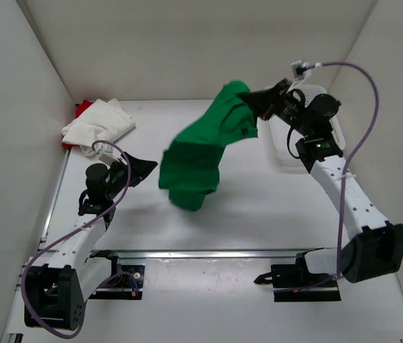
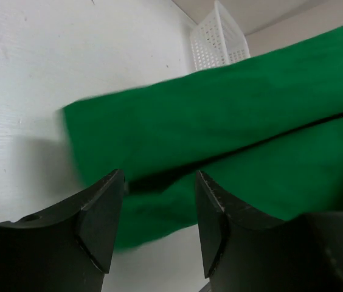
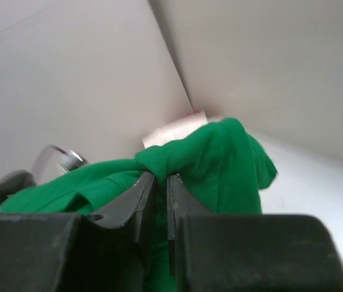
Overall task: Fold and stack the t-shirts
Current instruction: Move the tshirt to the center of the board, then flatten out the tshirt
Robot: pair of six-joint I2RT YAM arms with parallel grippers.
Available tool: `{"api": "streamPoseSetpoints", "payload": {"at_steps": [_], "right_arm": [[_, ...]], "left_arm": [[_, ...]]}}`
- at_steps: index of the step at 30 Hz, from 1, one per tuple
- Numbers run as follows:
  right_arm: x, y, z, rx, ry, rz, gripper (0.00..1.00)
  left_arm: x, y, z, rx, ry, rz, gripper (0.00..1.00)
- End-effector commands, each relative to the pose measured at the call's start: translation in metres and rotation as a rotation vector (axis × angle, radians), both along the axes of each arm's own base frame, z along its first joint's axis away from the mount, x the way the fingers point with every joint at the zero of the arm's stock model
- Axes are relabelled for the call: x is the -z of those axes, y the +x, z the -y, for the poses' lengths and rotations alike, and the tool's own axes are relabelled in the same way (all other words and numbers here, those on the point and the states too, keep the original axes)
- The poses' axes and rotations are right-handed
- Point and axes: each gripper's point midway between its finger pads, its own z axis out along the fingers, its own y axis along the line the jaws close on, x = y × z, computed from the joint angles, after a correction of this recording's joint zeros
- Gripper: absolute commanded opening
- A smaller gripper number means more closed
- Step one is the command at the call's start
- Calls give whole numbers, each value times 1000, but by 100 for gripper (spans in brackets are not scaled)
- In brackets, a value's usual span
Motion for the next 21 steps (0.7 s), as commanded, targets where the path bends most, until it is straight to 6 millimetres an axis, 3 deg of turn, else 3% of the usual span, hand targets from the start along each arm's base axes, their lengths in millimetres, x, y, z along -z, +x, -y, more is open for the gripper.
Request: {"api": "streamPoseSetpoints", "payload": {"at_steps": [1,2,4,7,10,13,15,17,18,19,21], "right_arm": [[104,44,13,24,28,-208,9],[122,52,18,33,24,-249,15],[177,75,25,26,21,-406,38],[205,82,32,97,6,-496,43],[224,72,36,228,-65,-527,42],[256,34,17,262,-160,-576,31],[287,6,9,281,-244,-620,18],[323,-34,3,286,-364,-672,3],[341,-57,2,262,-420,-695,1],[349,-62,6,291,-437,-707,2],[378,-91,18,297,-471,-766,19]], "left_arm": [[-1,2,-6,-25,5,-6,60],[3,3,-8,-38,26,-15,60],[21,3,-15,-72,56,-50,60],[37,-3,-12,-80,107,-73,60],[58,-13,0,-68,210,-98,60],[77,-24,2,-50,302,-138,60],[92,-31,-4,-51,352,-179,61],[113,-40,-13,-67,377,-239,64],[120,-41,-17,-82,376,-255,68],[126,-42,-18,-88,355,-278,70],[127,-37,-16,-95,307,-259,71]]}}
